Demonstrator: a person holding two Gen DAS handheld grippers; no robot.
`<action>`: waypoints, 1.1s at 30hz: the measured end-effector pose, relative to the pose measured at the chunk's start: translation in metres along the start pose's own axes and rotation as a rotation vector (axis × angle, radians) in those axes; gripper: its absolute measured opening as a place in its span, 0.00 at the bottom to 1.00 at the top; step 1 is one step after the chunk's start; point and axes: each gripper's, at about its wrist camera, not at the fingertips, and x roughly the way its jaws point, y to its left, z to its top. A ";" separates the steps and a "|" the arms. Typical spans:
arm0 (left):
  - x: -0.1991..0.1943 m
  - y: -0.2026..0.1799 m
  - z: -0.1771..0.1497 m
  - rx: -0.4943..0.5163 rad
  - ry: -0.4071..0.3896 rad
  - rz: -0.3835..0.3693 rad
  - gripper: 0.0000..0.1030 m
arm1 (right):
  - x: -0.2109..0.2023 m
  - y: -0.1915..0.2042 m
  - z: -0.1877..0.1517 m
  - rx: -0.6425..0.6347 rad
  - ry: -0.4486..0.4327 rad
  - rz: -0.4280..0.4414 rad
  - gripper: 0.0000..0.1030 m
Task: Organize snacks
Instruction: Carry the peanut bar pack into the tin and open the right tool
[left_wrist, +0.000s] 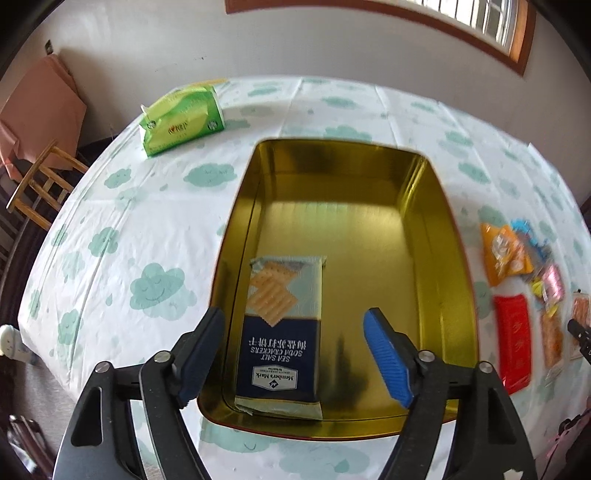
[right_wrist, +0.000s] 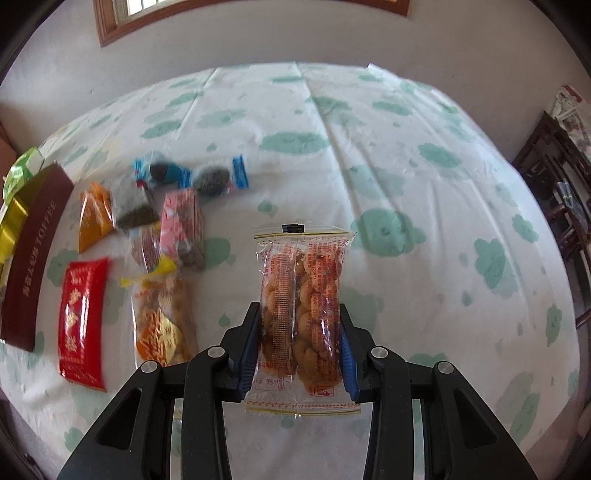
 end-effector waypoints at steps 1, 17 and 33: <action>-0.003 0.002 0.001 -0.012 -0.016 -0.008 0.75 | -0.005 0.000 0.003 0.008 -0.015 0.004 0.37; -0.025 0.075 -0.011 -0.211 -0.093 0.074 0.86 | -0.062 0.180 0.027 -0.261 -0.095 0.369 0.37; -0.024 0.149 -0.037 -0.374 -0.047 0.155 0.86 | -0.026 0.309 -0.001 -0.414 0.071 0.414 0.37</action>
